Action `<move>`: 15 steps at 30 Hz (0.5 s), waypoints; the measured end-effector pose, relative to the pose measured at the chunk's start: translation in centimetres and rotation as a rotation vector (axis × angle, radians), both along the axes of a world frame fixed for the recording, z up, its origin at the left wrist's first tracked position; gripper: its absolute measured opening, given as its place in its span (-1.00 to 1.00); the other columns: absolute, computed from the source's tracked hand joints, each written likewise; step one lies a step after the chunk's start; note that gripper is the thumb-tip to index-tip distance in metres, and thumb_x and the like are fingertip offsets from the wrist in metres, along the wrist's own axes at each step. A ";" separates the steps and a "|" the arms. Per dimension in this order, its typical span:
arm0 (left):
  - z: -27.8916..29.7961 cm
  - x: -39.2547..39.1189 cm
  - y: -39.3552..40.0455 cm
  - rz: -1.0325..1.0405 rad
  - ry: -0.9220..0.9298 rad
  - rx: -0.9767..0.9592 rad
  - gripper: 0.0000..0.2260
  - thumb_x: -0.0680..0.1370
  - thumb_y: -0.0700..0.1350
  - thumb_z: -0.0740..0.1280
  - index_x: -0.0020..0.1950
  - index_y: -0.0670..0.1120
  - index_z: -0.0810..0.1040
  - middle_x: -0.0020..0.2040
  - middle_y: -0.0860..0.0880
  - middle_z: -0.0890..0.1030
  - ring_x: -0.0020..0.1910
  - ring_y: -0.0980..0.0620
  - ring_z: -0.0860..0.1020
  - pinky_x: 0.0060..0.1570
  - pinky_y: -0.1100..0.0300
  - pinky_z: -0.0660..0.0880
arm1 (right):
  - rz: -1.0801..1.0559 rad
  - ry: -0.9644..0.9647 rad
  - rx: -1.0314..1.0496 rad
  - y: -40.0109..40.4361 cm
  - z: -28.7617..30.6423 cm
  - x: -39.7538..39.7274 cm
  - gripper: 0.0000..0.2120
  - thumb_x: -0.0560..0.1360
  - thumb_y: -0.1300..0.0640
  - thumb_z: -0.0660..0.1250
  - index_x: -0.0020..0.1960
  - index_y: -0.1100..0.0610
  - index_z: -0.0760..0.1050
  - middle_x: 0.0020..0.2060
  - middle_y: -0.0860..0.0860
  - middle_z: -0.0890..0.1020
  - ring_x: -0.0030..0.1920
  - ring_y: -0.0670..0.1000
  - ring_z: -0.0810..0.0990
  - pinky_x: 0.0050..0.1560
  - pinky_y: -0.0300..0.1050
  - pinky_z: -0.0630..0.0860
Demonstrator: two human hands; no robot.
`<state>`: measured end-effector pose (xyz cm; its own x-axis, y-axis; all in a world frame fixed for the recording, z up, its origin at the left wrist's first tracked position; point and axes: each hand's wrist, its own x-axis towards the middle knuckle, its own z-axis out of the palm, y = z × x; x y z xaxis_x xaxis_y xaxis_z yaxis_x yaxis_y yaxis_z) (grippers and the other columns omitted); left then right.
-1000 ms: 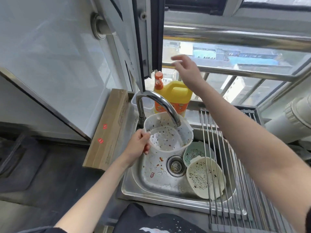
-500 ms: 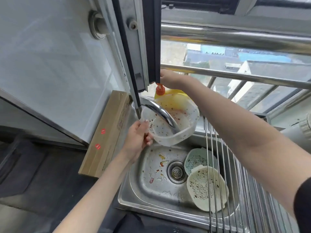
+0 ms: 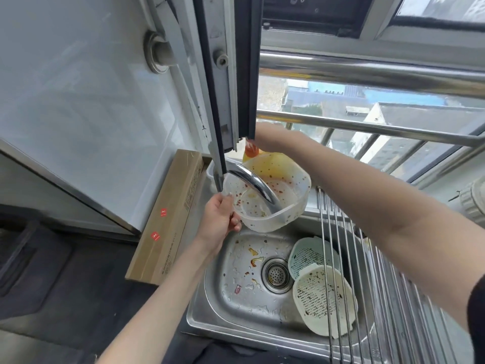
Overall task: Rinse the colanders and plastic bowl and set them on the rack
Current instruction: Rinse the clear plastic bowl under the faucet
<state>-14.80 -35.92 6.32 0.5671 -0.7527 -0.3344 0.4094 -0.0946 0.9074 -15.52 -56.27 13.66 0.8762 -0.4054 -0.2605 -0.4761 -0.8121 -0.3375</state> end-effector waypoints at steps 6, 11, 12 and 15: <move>-0.9 -0.4 0.4 -0.017 -0.071 0.048 -0.87 0.65 -0.16 0.12 0.08 -0.21 0.38 -0.45 -0.01 0.36 -0.55 0.16 0.36 -0.56 0.32 0.38 | -0.025 0.005 0.030 0.6 0.5 -0.6 -0.65 0.67 0.05 -0.05 0.20 0.16 0.45 0.05 0.08 0.57 0.04 0.09 0.52 0.09 -0.03 0.45; -1.1 -0.1 0.4 -0.012 -0.075 0.058 -0.84 0.65 -0.15 0.12 0.10 -0.22 0.39 -0.43 -0.02 0.38 -0.55 0.15 0.36 -0.56 0.32 0.39 | -0.072 0.072 -0.062 1.6 0.7 -1.0 -0.59 0.68 0.10 -0.13 0.40 0.19 0.32 0.16 0.15 0.54 0.20 0.18 0.50 0.26 0.12 0.32; -1.0 -0.1 0.4 -0.018 -0.081 0.060 -0.83 0.65 -0.15 0.12 0.12 -0.23 0.39 -0.42 -0.03 0.38 -0.55 0.16 0.36 -0.56 0.32 0.39 | -0.088 0.075 -0.057 1.7 1.1 -1.0 -0.60 0.68 0.12 -0.13 0.40 0.20 0.32 0.15 0.15 0.54 0.20 0.18 0.50 0.28 0.11 0.30; -0.9 -0.1 0.4 -0.046 -0.123 0.077 -0.80 0.65 -0.16 0.13 0.14 -0.27 0.39 -0.40 -0.06 0.37 -0.54 0.16 0.38 -0.54 0.32 0.40 | -0.113 0.003 -0.002 1.7 0.6 -0.9 -0.67 0.67 0.16 -0.09 0.28 0.13 0.39 -0.07 0.01 0.50 0.01 0.10 0.46 0.12 -0.02 0.42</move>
